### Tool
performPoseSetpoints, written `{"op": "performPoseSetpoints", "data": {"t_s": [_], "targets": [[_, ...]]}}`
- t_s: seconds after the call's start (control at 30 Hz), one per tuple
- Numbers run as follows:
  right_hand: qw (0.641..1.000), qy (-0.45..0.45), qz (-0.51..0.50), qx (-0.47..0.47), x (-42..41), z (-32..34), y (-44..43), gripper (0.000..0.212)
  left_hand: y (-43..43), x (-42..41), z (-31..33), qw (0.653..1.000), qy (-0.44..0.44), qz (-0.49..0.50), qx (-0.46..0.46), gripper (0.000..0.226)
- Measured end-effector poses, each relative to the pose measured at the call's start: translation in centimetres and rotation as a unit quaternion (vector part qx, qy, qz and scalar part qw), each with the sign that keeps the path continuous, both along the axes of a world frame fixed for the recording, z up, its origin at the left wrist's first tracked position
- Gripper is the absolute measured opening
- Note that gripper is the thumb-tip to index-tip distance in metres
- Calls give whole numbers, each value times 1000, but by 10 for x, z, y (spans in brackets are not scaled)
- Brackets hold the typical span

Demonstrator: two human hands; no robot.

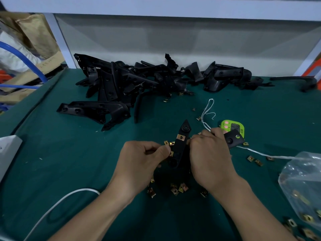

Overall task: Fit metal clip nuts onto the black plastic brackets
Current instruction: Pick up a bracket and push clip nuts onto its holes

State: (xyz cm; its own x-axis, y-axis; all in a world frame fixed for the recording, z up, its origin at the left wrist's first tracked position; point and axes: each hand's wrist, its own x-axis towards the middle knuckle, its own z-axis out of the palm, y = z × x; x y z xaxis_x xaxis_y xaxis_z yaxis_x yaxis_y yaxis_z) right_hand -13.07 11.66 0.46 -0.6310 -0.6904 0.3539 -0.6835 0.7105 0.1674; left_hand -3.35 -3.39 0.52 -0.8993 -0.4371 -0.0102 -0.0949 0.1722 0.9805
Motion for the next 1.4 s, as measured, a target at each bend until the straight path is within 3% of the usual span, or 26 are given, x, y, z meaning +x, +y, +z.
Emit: {"op": "performPoseSetpoints", "data": {"t_s": [0.33,0.53,0.73,1.17,1.3,1.4], "targets": [[992,-73,-45,88,7,5,-5,25,4,3,-2,996,8,17,-92,14],[991,-79,-71,79,9,8,-5,23,8,6,-3,994,1,15,-109,7],[986,-90,-117,78,11,13,-6,23,19,9,-3,991,-6,42,-129,38],[982,-127,-128,56,18,15,-9,29,13,9,-5,977,34,34,-206,38],[986,-112,-115,41,21,15,-13,25,15,3,-7,973,28,20,-227,5],[989,-101,-101,25,25,15,-16,25,13,3,-11,970,39,24,-240,22]]}}
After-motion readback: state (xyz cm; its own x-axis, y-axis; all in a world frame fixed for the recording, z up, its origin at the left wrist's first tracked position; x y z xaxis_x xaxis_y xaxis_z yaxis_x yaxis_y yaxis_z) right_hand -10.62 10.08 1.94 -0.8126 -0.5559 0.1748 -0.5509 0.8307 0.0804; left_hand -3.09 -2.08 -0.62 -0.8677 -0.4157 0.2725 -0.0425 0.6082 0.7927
